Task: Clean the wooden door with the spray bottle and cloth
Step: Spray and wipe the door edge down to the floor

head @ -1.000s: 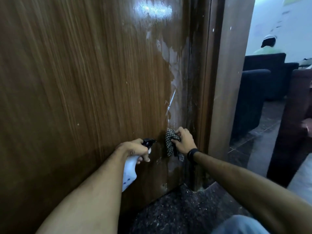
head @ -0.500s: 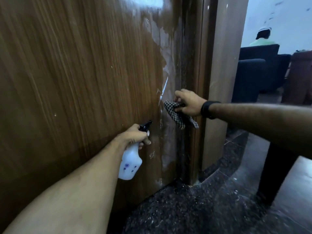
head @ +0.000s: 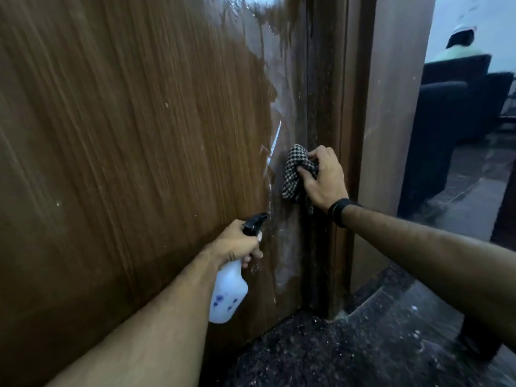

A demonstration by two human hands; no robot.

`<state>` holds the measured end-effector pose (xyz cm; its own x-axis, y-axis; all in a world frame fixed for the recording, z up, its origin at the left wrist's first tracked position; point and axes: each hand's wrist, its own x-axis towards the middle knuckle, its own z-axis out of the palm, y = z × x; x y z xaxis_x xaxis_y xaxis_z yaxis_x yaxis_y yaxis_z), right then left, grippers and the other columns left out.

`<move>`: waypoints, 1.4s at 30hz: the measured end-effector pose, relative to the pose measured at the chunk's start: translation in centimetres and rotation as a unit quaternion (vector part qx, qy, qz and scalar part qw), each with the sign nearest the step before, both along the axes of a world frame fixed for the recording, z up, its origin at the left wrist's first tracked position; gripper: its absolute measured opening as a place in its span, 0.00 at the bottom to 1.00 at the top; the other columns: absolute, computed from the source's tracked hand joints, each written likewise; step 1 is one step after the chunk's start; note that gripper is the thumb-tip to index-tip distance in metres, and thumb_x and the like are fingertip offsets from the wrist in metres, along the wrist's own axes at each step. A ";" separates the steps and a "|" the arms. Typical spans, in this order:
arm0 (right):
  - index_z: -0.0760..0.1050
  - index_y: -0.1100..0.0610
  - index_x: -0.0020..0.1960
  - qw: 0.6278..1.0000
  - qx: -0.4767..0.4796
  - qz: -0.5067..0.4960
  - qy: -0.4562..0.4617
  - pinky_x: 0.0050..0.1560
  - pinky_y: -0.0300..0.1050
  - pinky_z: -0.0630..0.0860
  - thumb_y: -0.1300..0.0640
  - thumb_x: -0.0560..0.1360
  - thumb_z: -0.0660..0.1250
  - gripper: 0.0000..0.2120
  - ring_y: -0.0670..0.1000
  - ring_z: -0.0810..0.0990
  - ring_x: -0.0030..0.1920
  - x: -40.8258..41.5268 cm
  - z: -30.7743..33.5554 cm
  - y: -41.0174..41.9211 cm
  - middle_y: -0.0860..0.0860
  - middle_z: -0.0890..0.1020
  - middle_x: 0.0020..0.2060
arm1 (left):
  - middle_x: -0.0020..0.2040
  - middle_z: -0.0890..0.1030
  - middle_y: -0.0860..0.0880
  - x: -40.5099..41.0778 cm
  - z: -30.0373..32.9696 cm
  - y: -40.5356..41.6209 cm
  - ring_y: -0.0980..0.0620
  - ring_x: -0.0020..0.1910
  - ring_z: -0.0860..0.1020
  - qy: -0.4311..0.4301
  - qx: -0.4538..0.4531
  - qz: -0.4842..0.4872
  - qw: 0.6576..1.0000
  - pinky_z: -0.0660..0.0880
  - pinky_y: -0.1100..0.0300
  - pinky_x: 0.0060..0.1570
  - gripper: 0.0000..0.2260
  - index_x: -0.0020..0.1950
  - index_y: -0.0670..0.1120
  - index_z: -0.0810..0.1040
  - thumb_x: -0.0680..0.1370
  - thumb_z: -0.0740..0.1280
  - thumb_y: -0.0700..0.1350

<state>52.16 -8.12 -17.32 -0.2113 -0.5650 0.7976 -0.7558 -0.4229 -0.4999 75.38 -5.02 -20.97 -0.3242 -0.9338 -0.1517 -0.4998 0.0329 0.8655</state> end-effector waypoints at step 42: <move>0.69 0.59 0.62 0.986 -0.005 0.150 0.068 0.50 0.51 0.78 0.67 0.72 0.68 0.20 0.57 0.75 0.52 1.2 -9.4 -2.6 0.53 0.65 0.61 | 0.39 0.77 0.46 3.5 -0.4 0.4 0.55 0.25 0.69 -0.064 0.077 -0.022 0.995 0.70 0.59 0.28 0.14 0.44 0.45 0.74 0.73 0.68 0.26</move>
<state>53.36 -10.71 -26.72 0.0732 -0.5785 0.8124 -0.6560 -0.6415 -0.3976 78.92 -4.66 -21.33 -0.3337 -0.8815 -0.3342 -0.6078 -0.0698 0.7910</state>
